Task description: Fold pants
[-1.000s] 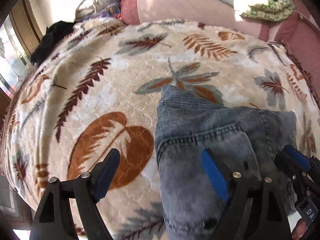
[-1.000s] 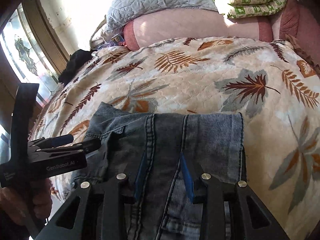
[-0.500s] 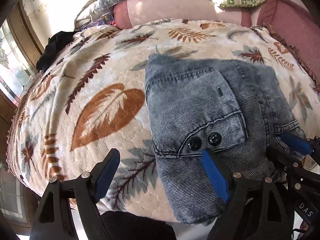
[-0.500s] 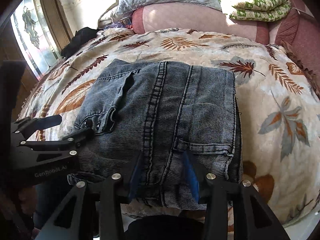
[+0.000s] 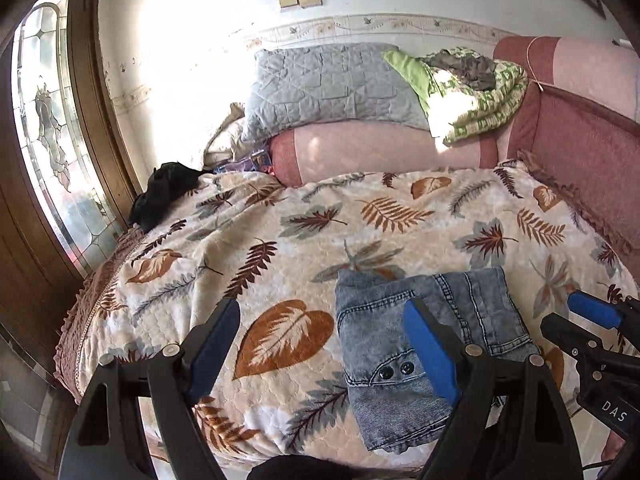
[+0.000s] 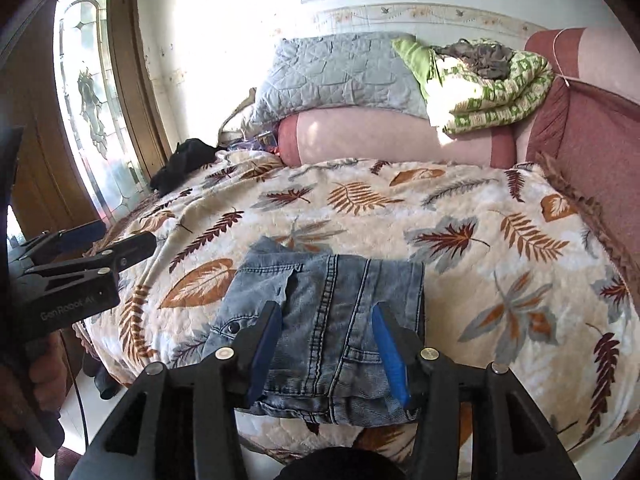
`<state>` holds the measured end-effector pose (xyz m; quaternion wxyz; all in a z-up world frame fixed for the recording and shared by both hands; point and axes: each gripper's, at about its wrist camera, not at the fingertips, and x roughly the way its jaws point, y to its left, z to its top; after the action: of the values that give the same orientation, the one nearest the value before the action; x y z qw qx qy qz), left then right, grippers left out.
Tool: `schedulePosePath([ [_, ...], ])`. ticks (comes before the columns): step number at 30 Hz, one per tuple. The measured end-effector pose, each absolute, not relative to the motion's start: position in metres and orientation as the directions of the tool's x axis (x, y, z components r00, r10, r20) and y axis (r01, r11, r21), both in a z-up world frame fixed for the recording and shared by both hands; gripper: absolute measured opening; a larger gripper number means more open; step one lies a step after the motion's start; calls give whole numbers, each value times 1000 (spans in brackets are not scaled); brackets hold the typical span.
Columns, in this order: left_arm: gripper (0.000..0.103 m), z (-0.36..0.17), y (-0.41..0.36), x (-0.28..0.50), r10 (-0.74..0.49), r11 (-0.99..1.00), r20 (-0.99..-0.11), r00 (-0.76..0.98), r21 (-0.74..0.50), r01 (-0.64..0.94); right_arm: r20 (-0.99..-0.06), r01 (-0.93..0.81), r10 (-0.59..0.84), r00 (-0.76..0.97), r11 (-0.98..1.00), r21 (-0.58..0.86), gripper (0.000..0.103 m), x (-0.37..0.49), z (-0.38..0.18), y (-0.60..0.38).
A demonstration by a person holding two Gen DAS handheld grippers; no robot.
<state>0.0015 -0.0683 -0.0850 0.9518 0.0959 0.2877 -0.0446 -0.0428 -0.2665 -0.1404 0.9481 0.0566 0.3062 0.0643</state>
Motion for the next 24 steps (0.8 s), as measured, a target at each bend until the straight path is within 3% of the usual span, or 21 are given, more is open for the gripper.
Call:
schedulePosePath([
  [10,85,-68,-65,-10,-16,979,-531,847,165,122,-506,-99,149,849,987,124,57,-65,-110,-261],
  [24,85,-66,-64,-13,11,978,-533,846,183,103,-491,-102,135,860,990,93,60,-73,-109,-255],
])
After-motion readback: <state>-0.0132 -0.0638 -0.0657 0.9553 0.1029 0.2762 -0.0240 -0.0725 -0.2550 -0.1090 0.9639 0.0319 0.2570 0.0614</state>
